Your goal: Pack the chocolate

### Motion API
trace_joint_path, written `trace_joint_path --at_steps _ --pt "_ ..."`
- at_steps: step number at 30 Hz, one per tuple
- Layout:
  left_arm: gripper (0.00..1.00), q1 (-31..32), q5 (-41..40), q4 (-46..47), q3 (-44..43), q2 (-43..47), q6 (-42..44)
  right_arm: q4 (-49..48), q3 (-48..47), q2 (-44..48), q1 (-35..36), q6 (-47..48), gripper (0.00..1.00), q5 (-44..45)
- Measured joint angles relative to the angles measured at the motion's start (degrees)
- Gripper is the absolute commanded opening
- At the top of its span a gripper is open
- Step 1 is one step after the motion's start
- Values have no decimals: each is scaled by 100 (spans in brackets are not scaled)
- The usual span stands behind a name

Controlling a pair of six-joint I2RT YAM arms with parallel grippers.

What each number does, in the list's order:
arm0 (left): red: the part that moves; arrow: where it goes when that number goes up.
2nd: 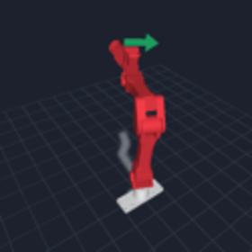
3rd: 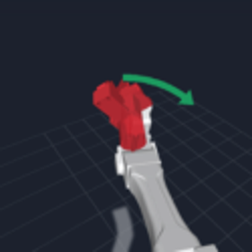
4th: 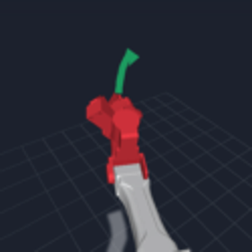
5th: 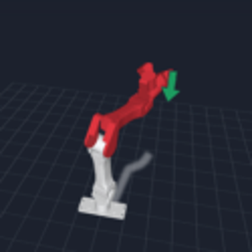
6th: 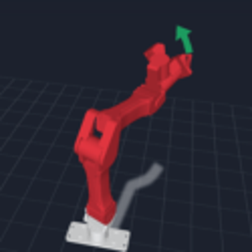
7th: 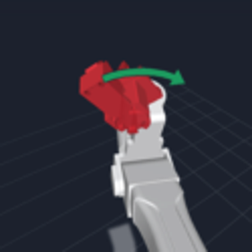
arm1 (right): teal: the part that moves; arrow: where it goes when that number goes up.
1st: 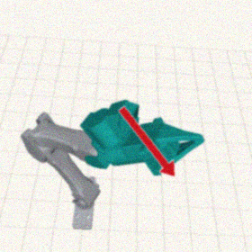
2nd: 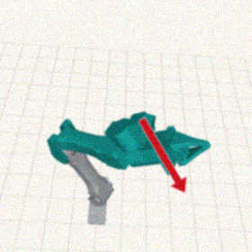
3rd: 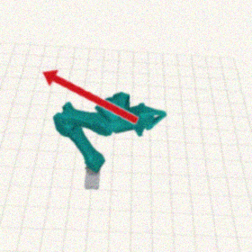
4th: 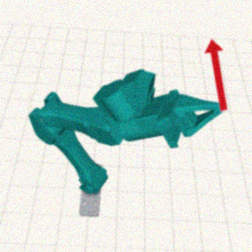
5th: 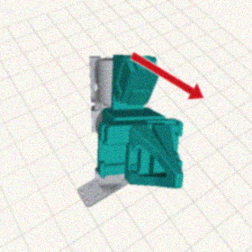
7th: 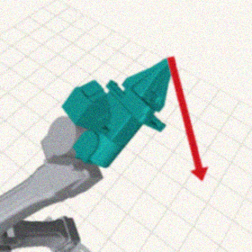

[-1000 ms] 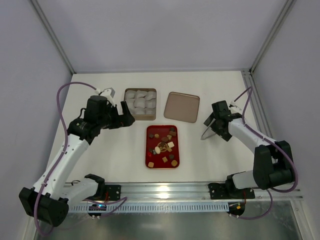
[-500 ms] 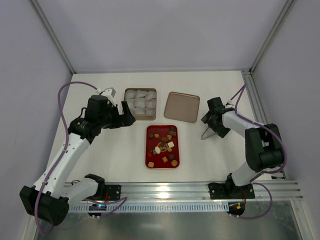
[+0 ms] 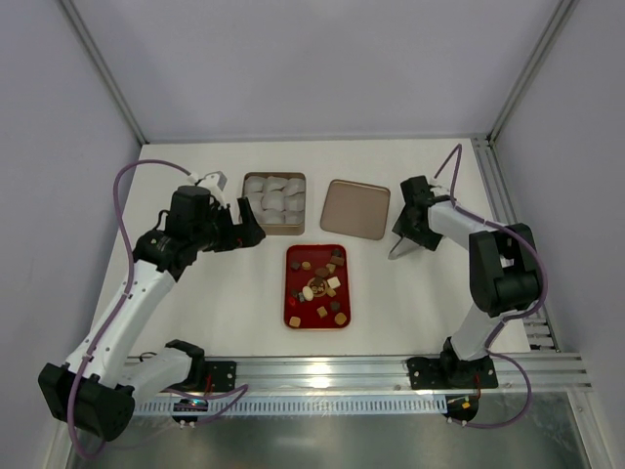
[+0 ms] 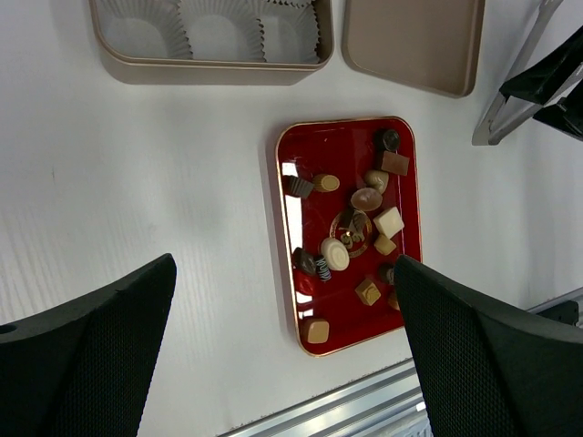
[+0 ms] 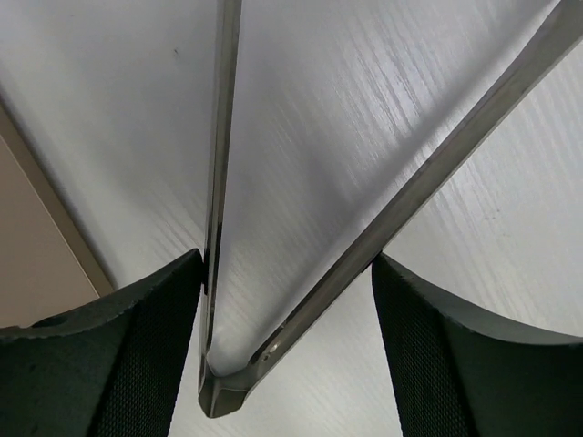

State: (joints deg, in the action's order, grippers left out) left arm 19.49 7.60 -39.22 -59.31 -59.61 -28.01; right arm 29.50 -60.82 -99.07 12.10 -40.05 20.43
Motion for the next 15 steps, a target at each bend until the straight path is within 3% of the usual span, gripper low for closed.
trace_joint_path --at_steps 9,15 --pt "100 0 107 0 0 33 -4 -138 -398 -122 -24 1381 74 -46" --pt "100 2 149 0 0 85 -7 -83 -461 -197 -35 1567 79 -46"
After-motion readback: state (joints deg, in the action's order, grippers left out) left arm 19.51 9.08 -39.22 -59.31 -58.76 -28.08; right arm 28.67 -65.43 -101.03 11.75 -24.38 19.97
